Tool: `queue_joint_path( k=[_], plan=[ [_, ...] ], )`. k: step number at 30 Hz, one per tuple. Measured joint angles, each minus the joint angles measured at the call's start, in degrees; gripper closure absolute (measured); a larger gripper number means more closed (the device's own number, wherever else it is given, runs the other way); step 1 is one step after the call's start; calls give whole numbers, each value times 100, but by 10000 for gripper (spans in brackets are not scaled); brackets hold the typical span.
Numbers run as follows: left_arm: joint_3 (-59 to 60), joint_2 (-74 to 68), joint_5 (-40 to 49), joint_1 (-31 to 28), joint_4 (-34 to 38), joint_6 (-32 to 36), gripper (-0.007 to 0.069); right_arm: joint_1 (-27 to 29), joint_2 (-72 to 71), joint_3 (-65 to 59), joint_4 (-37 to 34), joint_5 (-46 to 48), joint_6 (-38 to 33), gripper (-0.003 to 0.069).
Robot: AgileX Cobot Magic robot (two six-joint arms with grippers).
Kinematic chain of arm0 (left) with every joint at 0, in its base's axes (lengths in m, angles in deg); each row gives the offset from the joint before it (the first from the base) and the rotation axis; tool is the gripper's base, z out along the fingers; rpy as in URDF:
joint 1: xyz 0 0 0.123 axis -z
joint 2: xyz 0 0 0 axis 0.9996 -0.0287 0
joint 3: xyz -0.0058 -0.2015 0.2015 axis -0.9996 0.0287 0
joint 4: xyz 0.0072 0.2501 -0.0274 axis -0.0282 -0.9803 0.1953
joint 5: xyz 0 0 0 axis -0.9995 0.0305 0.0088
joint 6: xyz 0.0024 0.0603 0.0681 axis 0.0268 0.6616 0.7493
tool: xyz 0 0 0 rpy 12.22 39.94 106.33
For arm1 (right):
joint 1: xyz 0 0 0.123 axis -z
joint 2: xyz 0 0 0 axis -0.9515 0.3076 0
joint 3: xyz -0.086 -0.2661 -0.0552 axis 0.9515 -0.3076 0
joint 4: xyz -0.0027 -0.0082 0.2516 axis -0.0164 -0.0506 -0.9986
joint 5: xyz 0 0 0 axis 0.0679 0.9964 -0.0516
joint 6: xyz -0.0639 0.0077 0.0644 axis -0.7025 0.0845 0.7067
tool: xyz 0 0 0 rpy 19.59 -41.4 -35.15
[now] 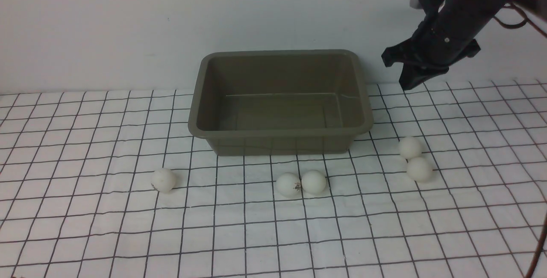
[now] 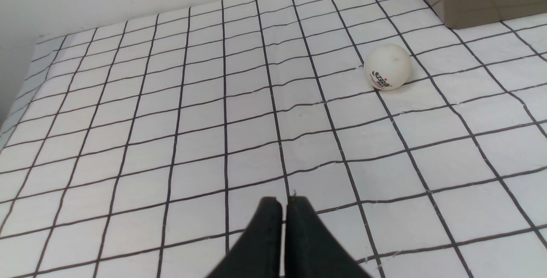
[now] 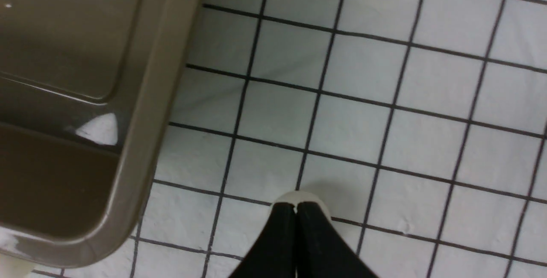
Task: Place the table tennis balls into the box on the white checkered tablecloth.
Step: 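Reach for and grasp a ping pong ball on the table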
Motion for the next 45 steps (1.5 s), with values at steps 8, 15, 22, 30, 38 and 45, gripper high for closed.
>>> queue_joint_path(
  k=[8,15,22,30,38,45],
  plan=[
    [0,0,0,0,5,0,629,0,-482,-113,212,39,0,672],
    [0,0,0,0,5,0,629,0,-647,-1332,219,38,-50,671],
    [0,0,0,0,5,0,629,0,-647,-1503,219,-23,-122,669],
    [0,0,0,0,5,0,629,0,-647,-1507,47,-258,-297,621],
    [0,0,0,0,5,0,629,0,-495,-1507,-82,-287,-403,484],
    [0,0,0,0,5,0,629,0,-201,-1507,-48,-507,-418,321]
  ],
)
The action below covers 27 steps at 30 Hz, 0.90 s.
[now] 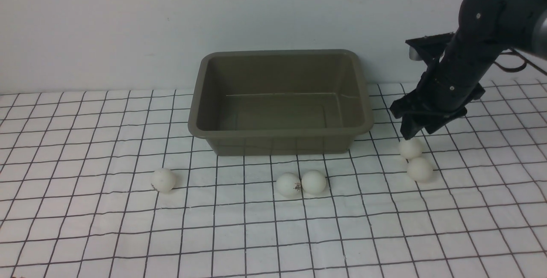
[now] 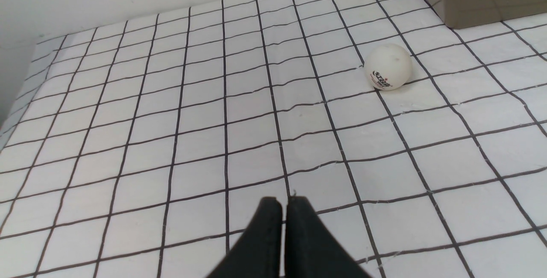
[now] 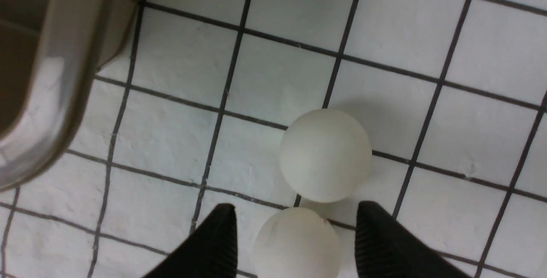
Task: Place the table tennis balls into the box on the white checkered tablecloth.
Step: 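Reach for and grasp a ping pong ball on the table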
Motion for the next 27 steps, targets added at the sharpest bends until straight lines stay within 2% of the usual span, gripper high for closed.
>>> queue_joint_path(
  k=[3,7,27],
  plan=[
    [0,0,0,0,0,0,629,0,100,13,110,-155,0,275],
    [0,0,0,0,0,0,629,0,135,13,167,-440,0,255],
    [0,0,0,0,0,0,629,0,650,24,243,-667,0,252]
  ],
)
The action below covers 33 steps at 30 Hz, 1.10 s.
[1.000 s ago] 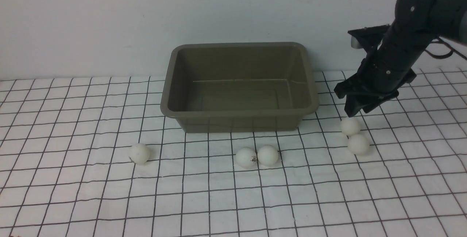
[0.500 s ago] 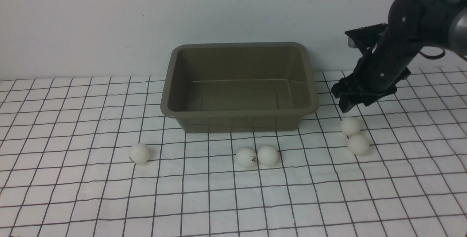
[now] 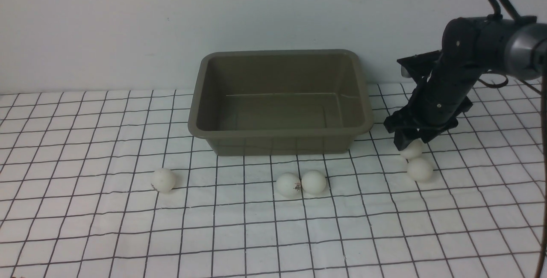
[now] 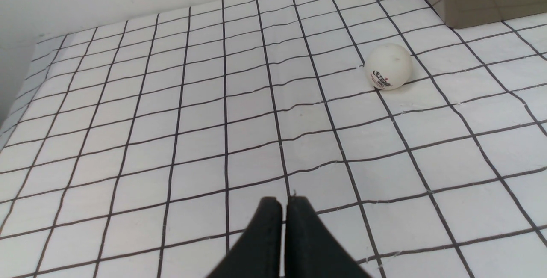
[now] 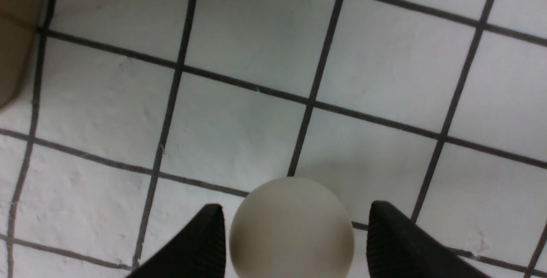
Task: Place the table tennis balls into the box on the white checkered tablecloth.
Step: 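Reach for and grasp a ping pong ball on the table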
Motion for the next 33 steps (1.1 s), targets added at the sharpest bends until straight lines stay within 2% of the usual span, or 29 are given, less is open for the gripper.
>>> queue_joint_path(
  k=[33],
  plan=[
    [0,0,0,0,0,0,629,0,0,0,2,-121,0,252]
  ],
)
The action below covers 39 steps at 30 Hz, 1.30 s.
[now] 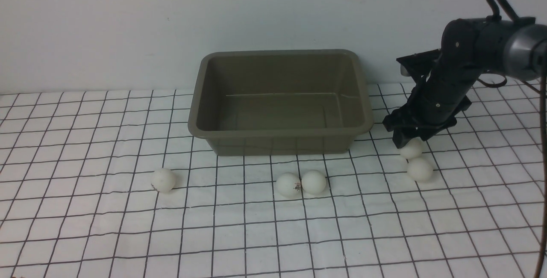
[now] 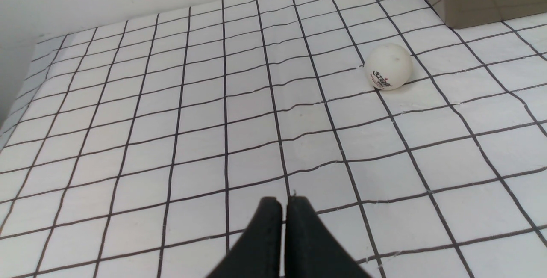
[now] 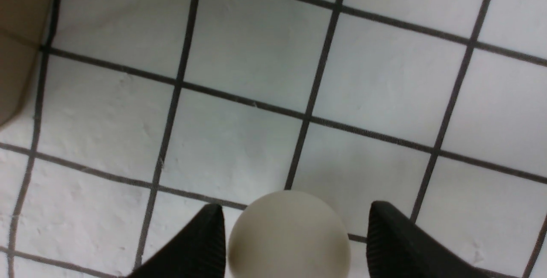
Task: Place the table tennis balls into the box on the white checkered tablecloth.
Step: 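Reach for and grasp a ping pong ball on the table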
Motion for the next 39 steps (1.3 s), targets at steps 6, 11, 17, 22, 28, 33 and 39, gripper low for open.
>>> queue_joint_path(
  k=[6,11,17,22,28,33,39],
  plan=[
    [0,0,0,0,0,0,629,0,78,0,-171,54,0,252],
    [0,0,0,0,0,0,629,0,294,7,-181,165,0,252],
    [0,0,0,0,0,0,629,0,301,11,-196,125,0,302],
    [0,0,0,0,0,0,629,0,301,22,-191,130,-6,303],
    [0,0,0,0,0,0,629,0,308,131,-72,297,-6,303],
    [0,0,0,0,0,0,629,0,361,1076,85,930,-6,303],
    [0,0,0,0,0,0,629,0,360,2459,-194,1254,-6,303]
  ],
)
